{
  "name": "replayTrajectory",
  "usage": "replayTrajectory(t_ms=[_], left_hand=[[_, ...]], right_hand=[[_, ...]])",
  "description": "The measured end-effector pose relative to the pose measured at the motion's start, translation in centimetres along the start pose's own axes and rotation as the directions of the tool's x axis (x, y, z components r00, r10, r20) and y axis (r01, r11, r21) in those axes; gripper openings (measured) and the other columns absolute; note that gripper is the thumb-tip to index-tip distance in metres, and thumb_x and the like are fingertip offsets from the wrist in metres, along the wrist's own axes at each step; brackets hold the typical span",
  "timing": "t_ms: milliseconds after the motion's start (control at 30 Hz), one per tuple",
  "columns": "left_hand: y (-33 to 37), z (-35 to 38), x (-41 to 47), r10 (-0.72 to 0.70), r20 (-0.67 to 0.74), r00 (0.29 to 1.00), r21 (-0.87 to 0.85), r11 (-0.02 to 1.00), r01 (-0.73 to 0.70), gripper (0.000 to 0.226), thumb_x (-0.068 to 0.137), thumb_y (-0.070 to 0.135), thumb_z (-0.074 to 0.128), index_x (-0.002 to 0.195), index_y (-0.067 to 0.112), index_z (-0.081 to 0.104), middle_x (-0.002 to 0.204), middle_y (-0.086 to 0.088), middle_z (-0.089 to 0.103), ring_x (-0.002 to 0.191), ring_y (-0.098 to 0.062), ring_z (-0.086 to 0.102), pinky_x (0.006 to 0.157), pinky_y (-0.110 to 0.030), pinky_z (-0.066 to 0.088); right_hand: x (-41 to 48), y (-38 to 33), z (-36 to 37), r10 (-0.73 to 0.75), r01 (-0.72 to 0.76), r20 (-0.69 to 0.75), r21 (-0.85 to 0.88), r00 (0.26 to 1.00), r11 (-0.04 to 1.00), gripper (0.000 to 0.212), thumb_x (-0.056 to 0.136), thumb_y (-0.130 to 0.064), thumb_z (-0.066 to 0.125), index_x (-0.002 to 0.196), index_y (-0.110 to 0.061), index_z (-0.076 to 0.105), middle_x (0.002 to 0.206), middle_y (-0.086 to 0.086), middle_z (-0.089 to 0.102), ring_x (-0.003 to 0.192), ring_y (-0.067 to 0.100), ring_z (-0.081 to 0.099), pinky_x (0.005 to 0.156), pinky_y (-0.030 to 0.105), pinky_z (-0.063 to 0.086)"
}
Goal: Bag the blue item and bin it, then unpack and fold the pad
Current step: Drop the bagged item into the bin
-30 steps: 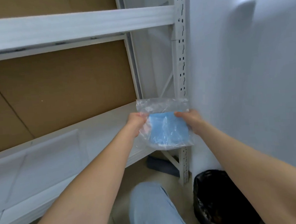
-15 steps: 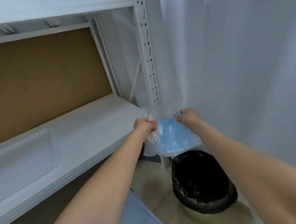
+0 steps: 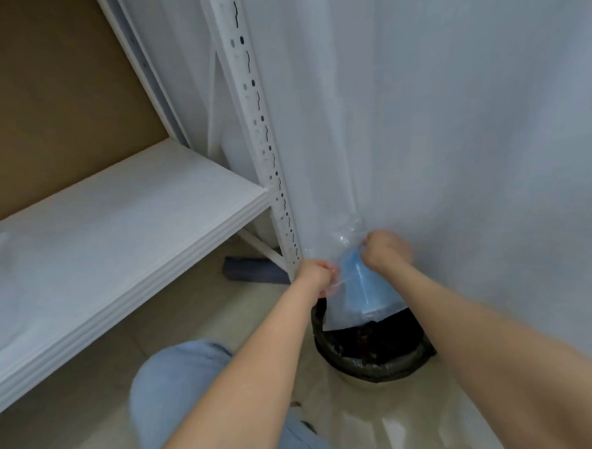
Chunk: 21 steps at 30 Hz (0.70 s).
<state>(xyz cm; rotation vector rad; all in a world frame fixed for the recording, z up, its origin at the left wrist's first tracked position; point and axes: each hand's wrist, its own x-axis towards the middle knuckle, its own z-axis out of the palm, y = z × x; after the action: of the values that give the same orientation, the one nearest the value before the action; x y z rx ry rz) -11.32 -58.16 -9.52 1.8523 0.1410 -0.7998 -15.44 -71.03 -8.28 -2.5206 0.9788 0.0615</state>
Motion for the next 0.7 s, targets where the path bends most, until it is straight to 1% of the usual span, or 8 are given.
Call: replayTrajectory(t_ms=[100,167,300,367,433,500,600,700], left_hand=[[-2.0,1.5,1.4,-0.074,0.044,0.996,-0.032,0.997,0.076,0.022,0.097,-0.005,0.039,0.09,0.009,0.055,0.076,-0.004,0.056,0.063,-0.013,0.056,0.039,-0.017,0.049],[-3.0,2.2,2.2,-0.11,0.087,0.99,-0.02,0.993,0.112,0.018,0.096,-0.003,0.042,0.097,0.011,0.053,0.078,-0.003,0.055,0.064,-0.011,0.055,0.041,-0.016,0.049],[-4.5,2.8,3.9,-0.147,0.151,0.977,-0.016,0.988,0.152,0.025,0.094,-0.005,0.042,0.081,0.014,0.05,0.07,-0.002,0.049,0.058,-0.011,0.047,0.041,-0.016,0.044],[-4.9,3.2,4.4,-0.169,0.176,0.97,0.013,0.986,0.169,0.028,0.092,-0.006,0.042,0.074,0.013,0.051,0.066,-0.003,0.046,0.054,-0.012,0.042,0.048,-0.019,0.04],[-5.7,3.7,5.1,-0.197,0.205,0.959,0.037,0.98,0.194,0.029,0.092,-0.005,0.042,0.072,0.013,0.053,0.067,-0.003,0.049,0.057,-0.013,0.045,0.056,-0.023,0.041],[-6.2,4.0,5.4,-0.222,0.233,0.947,0.063,0.975,0.213,0.028,0.094,-0.003,0.043,0.076,0.014,0.056,0.074,-0.003,0.055,0.066,-0.014,0.052,0.061,-0.024,0.044],[-6.6,4.2,5.9,-0.261,0.268,0.927,0.091,0.965,0.246,0.021,0.094,-0.001,0.044,0.088,0.013,0.058,0.084,-0.002,0.059,0.075,-0.013,0.055,0.061,-0.021,0.046],[-6.5,4.3,6.2,-0.294,0.247,0.923,0.115,0.955,0.273,0.021,0.093,-0.002,0.044,0.085,0.015,0.055,0.083,-0.003,0.056,0.072,-0.013,0.052,0.062,-0.022,0.044]], right_hand=[[0.5,1.2,2.6,0.079,-0.079,-0.005,-0.03,0.997,0.996,0.032,0.093,-0.02,0.049,0.12,-0.017,0.065,0.125,0.007,0.063,0.115,0.026,0.061,0.092,0.034,0.049],[0.9,2.2,4.2,0.137,-0.137,0.001,-0.007,0.991,0.991,0.033,0.093,-0.02,0.049,0.122,-0.015,0.063,0.127,0.008,0.061,0.117,0.027,0.059,0.093,0.035,0.048],[1.7,3.4,6.8,0.213,-0.217,0.102,0.023,0.972,0.976,0.034,0.093,-0.018,0.046,0.123,-0.011,0.061,0.129,0.012,0.059,0.119,0.031,0.057,0.094,0.036,0.047],[1.9,3.8,7.8,0.252,-0.253,0.114,-0.001,0.961,0.967,0.034,0.091,-0.014,0.046,0.121,-0.014,0.062,0.128,0.011,0.059,0.117,0.031,0.057,0.092,0.036,0.047],[2.0,4.4,8.8,0.29,-0.289,0.14,-0.03,0.947,0.957,0.035,0.092,-0.015,0.044,0.122,-0.015,0.06,0.129,0.01,0.057,0.119,0.031,0.055,0.093,0.038,0.046],[2.1,5.0,9.7,0.314,-0.312,0.188,-0.039,0.931,0.949,0.036,0.093,-0.017,0.044,0.126,-0.013,0.058,0.132,0.011,0.055,0.121,0.031,0.053,0.095,0.038,0.044],[2.6,5.3,10.7,0.32,-0.321,0.253,-0.039,0.913,0.946,0.038,0.094,-0.014,0.044,0.13,-0.009,0.054,0.135,0.013,0.053,0.123,0.033,0.052,0.097,0.037,0.044],[2.8,5.1,11.2,0.335,-0.337,0.299,-0.045,0.894,0.94,0.039,0.095,-0.015,0.044,0.132,-0.007,0.053,0.137,0.014,0.052,0.125,0.033,0.051,0.099,0.038,0.044]])
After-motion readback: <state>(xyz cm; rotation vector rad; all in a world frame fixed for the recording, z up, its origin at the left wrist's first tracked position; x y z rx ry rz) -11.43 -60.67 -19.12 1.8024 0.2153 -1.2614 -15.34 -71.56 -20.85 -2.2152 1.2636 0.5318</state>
